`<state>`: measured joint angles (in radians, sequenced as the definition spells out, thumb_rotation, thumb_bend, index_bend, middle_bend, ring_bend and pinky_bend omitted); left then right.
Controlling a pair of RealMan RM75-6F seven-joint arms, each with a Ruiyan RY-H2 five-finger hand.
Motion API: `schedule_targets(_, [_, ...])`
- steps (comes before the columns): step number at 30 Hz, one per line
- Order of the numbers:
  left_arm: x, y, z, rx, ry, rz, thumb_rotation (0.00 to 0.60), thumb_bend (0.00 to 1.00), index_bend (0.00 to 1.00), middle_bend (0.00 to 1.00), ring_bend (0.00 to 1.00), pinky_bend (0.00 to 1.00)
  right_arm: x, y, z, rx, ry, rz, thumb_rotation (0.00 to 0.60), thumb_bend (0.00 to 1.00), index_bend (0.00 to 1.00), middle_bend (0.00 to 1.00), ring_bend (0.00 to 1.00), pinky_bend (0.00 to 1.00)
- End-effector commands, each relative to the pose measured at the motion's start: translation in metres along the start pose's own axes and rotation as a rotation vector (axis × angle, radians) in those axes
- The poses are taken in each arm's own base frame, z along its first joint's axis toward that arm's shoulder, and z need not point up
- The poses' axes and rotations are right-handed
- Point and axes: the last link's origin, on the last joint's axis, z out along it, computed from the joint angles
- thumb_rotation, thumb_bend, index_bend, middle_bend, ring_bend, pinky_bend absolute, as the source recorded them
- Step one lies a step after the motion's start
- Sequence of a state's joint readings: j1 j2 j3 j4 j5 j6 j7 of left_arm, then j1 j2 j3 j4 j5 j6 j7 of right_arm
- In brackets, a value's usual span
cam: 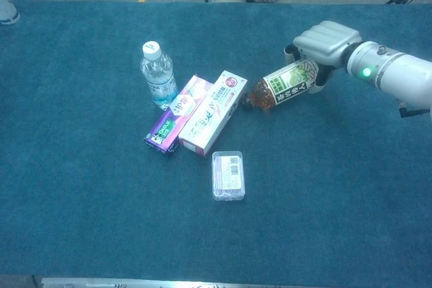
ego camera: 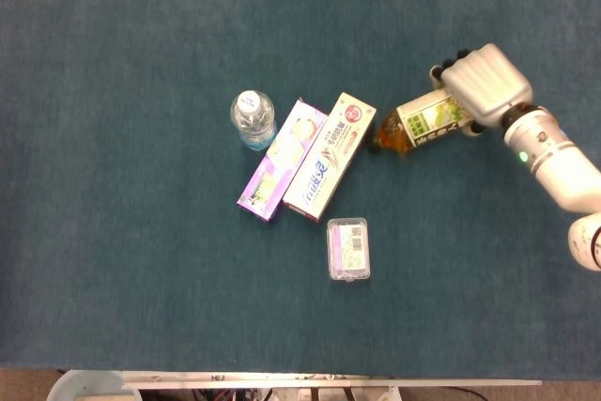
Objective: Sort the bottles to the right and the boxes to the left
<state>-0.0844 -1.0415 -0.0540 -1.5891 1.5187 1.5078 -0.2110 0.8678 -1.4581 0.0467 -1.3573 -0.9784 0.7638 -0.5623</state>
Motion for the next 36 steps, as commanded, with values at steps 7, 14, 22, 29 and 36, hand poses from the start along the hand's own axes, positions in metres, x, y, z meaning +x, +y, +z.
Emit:
schedule_targets(7, [-0.002,0.002,0.0,-0.007,-0.01,0.0,0.6,0.24,0.13,0.16,0.1,0.19,-0.007,0.014,0.002,-0.081,-0.034,0.008,0.6,0.1,0.46,0.4,0.33,0.51])
schedule_targets(14, [-0.001,0.002,-0.002,-0.007,-0.005,0.002,0.6,0.24,0.13,0.16,0.1,0.19,-0.003,0.008,-0.004,-0.063,-0.056,0.03,0.6,0.1,0.29,0.29,0.26,0.49])
schedule_targets(22, [0.0,0.001,-0.002,-0.005,-0.003,0.005,0.6,0.24,0.13,0.16,0.1,0.19,0.014,0.004,-0.014,-0.04,-0.034,0.047,0.6,0.1,0.22,0.27,0.24,0.45])
schedule_targets(29, [0.001,0.0,-0.003,-0.001,-0.005,0.01,0.6,0.24,0.13,0.16,0.1,0.19,0.034,-0.014,-0.034,0.06,0.038,0.092,0.6,0.1,0.22,0.27,0.24,0.45])
schedule_targets(36, [0.002,0.003,-0.002,-0.008,-0.005,0.014,0.6,0.24,0.13,0.16,0.1,0.19,0.052,-0.044,-0.059,0.233,0.104,0.084,0.6,0.1,0.22,0.27,0.24,0.45])
